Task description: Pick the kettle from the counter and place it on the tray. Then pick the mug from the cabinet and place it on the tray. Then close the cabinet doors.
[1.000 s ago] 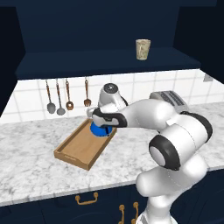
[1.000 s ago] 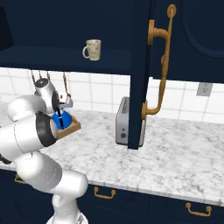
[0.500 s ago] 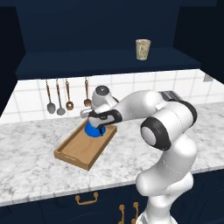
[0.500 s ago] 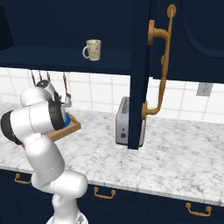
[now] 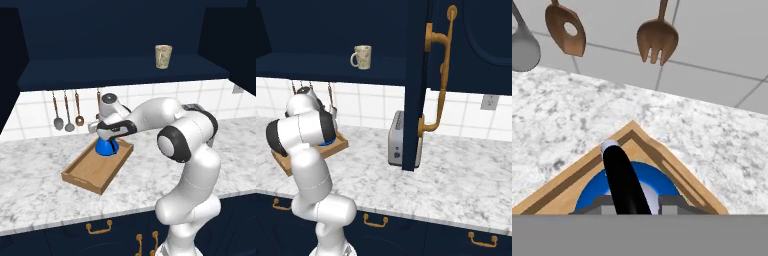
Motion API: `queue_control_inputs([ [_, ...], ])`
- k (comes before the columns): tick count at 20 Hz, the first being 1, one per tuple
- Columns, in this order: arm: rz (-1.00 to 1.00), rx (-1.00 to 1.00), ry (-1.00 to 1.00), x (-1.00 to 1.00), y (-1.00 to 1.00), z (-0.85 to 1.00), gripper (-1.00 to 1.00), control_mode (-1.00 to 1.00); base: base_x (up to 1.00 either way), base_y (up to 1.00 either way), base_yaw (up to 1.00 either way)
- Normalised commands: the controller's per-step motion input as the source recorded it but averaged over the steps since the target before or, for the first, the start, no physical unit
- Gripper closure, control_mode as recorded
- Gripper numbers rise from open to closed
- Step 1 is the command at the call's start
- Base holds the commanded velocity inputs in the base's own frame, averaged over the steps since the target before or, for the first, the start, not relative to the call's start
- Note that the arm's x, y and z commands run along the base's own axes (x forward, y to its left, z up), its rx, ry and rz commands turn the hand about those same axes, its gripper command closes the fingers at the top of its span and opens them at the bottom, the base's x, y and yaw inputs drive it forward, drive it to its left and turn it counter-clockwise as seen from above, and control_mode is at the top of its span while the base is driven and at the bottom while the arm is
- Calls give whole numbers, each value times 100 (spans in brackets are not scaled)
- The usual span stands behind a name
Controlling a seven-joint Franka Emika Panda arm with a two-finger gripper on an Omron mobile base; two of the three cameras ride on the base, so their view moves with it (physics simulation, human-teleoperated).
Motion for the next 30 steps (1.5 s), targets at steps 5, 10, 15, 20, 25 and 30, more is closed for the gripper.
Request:
queue_control_inputs([
  [5,0,0,-4,-18,0,-29,-100,-100,0,0,0],
  [10,0,0,-8,-18,0,-5,-100,-100,0,0,0],
  [15,0,0,-13,-35,-3,21,-100,-100,0,0,0],
  [20,-3,0,-9,-43,-11,44,-100,-100,0,0,0],
  [25,-4,0,-7,-47,-27,64,-100,-100,0,0,0],
  [30,-4,0,-2,-38,-29,76,-100,-100,0,0,0],
])
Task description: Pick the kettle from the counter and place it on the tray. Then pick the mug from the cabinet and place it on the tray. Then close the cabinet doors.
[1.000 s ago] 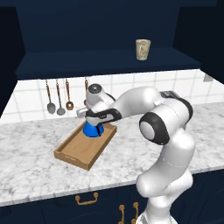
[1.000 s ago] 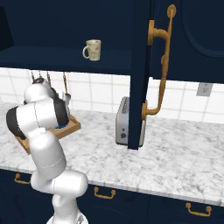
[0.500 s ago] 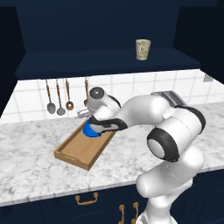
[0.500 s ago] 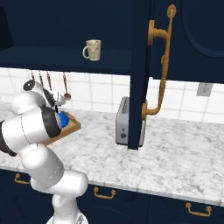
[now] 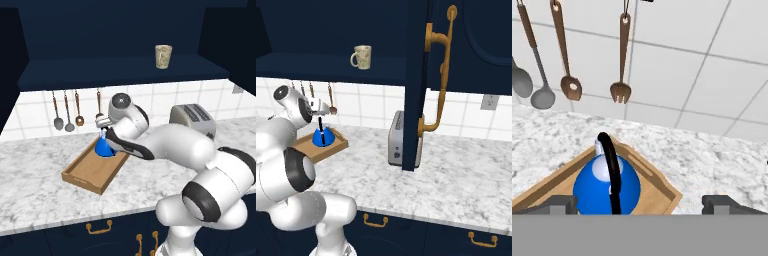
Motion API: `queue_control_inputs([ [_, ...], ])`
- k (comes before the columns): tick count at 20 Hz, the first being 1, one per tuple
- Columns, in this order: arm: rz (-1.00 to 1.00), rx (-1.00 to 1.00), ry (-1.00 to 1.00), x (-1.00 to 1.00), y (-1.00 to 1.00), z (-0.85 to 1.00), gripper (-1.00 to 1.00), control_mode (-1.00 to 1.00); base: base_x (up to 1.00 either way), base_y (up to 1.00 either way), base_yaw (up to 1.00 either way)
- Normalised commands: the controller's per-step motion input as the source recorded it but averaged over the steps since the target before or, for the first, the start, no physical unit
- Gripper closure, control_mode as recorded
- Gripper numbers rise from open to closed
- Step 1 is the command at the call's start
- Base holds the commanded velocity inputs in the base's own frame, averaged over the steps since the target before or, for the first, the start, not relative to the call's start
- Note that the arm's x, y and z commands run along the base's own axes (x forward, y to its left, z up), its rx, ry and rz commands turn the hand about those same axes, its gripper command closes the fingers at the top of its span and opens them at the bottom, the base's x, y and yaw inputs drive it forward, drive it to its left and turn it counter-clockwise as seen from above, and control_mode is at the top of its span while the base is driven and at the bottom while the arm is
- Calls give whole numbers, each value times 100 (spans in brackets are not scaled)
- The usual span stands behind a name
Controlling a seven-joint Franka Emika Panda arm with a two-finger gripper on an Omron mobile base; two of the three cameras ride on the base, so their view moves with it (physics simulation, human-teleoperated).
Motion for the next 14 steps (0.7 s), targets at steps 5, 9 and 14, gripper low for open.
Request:
queue_control_inputs([
  [5,-5,0,0,-29,-26,82,-100,-100,0,0,0],
  [9,-5,0,0,-33,-27,64,-100,-100,0,0,0],
  [14,-4,0,-1,-27,-31,52,-100,-100,0,0,0],
])
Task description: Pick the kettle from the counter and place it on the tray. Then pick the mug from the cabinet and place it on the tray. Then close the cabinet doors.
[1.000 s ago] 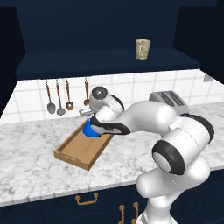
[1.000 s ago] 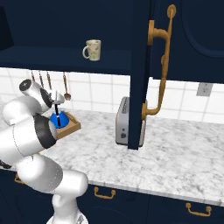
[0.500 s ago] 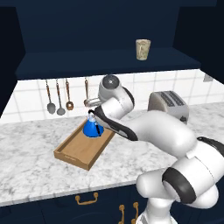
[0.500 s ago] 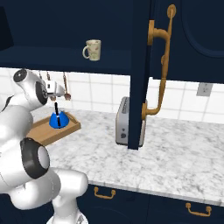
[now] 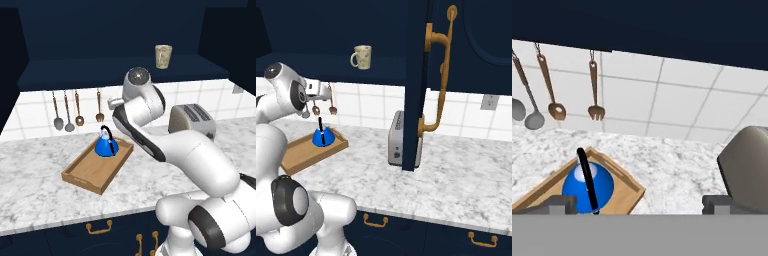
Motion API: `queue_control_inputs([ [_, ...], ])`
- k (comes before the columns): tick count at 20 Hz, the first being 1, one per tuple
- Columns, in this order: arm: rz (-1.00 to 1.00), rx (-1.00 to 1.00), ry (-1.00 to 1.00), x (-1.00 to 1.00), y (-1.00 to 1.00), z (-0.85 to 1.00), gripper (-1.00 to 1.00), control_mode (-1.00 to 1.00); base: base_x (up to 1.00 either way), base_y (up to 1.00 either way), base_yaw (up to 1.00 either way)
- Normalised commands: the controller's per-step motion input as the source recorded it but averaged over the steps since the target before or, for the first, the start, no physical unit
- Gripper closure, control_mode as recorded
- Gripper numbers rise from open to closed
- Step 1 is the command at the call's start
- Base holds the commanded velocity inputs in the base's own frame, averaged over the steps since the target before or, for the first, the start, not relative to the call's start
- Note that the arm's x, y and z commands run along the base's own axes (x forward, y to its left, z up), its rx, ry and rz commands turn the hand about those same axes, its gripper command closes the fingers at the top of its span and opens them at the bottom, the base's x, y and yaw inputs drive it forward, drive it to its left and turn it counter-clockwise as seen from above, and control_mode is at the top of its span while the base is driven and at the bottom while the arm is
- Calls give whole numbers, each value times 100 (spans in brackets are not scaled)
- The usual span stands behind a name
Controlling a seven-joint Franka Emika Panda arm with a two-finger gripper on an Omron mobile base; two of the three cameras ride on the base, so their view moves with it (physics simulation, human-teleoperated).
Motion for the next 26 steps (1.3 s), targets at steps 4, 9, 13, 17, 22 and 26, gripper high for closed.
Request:
queue_control_inputs([
  [4,-1,0,-9,-9,-45,37,-100,-100,0,0,0],
  [9,0,0,-24,0,-51,25,-100,-100,0,0,0],
  [13,0,0,-33,0,-34,40,-100,-100,0,0,0],
  [17,0,0,-30,0,-24,72,-100,-100,0,0,0],
  [22,-2,0,-17,2,-2,37,-100,-100,0,0,0],
  [26,-1,0,0,3,2,0,-100,-100,0,0,0],
])
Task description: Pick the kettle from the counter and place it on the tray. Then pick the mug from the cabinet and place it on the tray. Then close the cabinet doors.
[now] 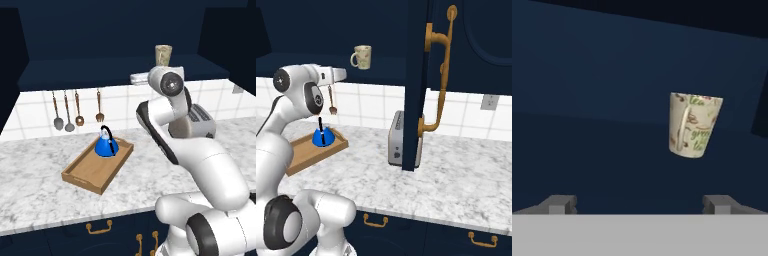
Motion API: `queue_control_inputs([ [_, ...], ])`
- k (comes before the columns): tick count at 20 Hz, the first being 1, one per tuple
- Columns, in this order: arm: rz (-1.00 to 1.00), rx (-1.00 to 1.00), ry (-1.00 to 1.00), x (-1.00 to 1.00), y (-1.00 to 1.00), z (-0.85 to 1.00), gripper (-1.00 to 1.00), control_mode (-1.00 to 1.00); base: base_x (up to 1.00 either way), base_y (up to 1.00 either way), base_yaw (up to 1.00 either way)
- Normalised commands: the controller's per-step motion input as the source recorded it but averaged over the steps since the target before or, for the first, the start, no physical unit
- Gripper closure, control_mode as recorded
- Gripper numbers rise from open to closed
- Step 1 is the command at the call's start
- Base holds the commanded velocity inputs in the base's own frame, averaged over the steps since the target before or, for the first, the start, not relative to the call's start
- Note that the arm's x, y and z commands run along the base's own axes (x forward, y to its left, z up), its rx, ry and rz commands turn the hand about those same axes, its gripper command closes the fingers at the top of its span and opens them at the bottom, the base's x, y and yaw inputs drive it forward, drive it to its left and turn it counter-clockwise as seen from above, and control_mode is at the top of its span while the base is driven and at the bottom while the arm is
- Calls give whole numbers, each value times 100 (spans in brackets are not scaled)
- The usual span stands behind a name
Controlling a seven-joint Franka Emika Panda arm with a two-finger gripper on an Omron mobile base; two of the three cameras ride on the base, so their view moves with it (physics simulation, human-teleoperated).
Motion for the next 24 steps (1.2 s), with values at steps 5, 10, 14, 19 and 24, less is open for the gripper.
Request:
queue_control_inputs([
  [5,-5,0,0,24,0,14,-100,-100,0,0,0],
  [10,-1,0,0,43,0,13,-100,-100,0,0,0],
  [14,0,3,0,42,-7,1,-100,-100,0,0,0],
  [19,0,11,-5,10,-44,0,-100,-100,0,0,0],
  [24,-3,5,-1,17,-27,1,-100,-100,0,0,0],
])
